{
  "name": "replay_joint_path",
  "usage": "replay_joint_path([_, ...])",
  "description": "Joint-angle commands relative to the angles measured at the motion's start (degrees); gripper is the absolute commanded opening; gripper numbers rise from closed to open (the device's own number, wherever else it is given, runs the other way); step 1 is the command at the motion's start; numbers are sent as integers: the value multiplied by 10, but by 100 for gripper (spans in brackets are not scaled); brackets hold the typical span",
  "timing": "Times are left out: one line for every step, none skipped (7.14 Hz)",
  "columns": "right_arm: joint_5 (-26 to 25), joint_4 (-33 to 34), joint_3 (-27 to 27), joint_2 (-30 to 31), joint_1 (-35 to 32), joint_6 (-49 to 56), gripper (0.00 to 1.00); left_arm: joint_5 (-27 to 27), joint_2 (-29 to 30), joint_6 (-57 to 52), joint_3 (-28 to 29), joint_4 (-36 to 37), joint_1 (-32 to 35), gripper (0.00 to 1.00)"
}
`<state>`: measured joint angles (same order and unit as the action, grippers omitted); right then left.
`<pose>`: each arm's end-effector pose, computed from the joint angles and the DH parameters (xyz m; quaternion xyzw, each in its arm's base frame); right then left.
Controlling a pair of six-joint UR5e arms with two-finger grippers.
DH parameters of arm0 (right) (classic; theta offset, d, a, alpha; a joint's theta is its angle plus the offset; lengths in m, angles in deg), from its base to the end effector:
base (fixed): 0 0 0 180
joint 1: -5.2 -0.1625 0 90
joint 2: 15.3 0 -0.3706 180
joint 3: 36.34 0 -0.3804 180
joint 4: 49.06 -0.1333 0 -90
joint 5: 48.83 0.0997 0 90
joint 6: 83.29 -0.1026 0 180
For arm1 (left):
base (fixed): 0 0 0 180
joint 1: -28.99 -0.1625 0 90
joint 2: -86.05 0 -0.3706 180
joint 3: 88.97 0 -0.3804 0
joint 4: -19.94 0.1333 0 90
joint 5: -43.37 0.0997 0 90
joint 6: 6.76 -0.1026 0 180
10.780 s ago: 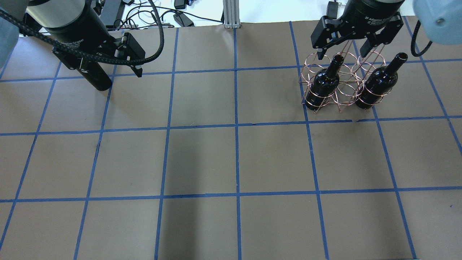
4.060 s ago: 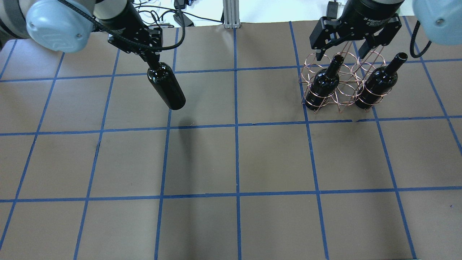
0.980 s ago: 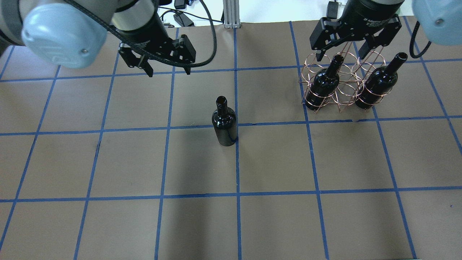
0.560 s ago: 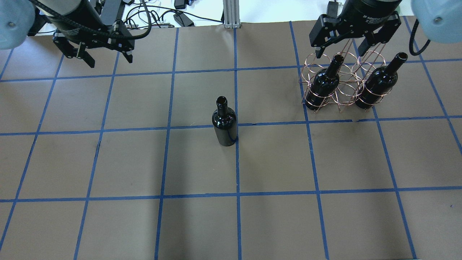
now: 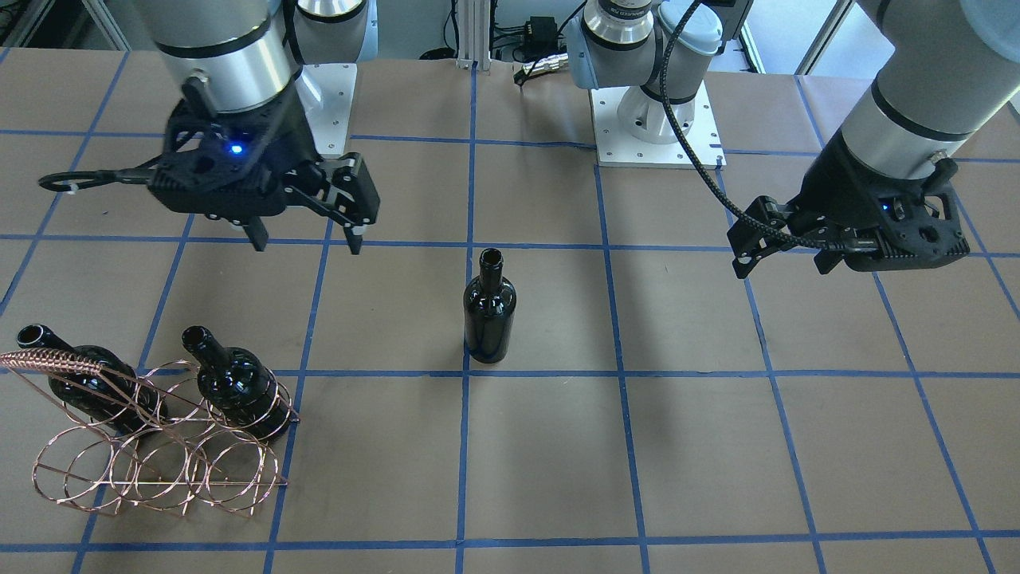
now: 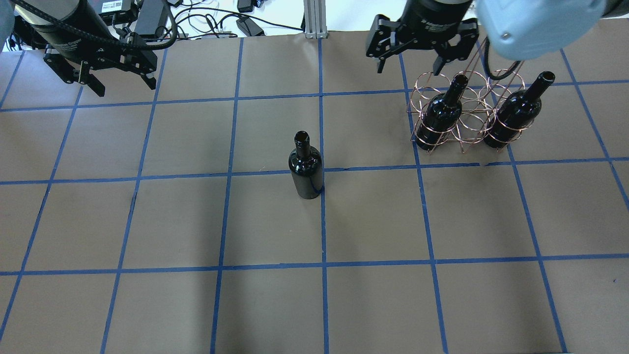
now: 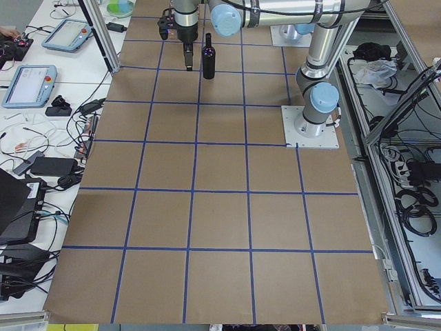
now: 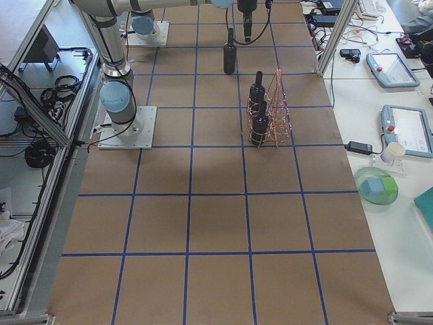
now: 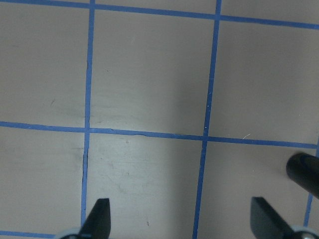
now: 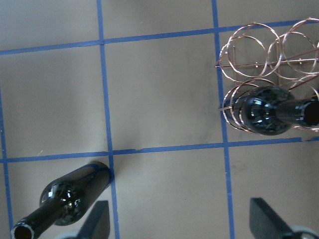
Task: Place wine into wine basket
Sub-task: 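Move the right gripper over the standing bottle while the left arm withdraws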
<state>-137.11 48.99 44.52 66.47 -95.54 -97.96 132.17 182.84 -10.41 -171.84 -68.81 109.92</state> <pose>0.2361 -0.5128 0.4496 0.0330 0.9963 -0.0729 0.0318 -0.0507 -0.5415 0.4330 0.0471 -0.9987 0.0149 0.0089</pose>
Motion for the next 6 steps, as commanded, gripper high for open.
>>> replay_joint_path([-5,20,-2,-29,-76,-65,100,-1,6,0,0,0,-1,100])
replay_joint_path([-15,42,-3,-51,-119,-90,100,5,5,0,0,-1,-3,100])
replay_joint_path([-40,49,-3,-68,-138,-102,100,5,3,0,0,-7,-2,100])
replay_joint_path([-38,53,-1,-79,-143,-102,96,5,1,0,0,-13,-2,100])
replay_joint_path([-39,53,5,-87,-150,-95,95,3,1,0,-1,-12,-2,100])
replay_joint_path([-33,52,7,-95,-151,-96,95,1,0,0,-10,-11,-2,100])
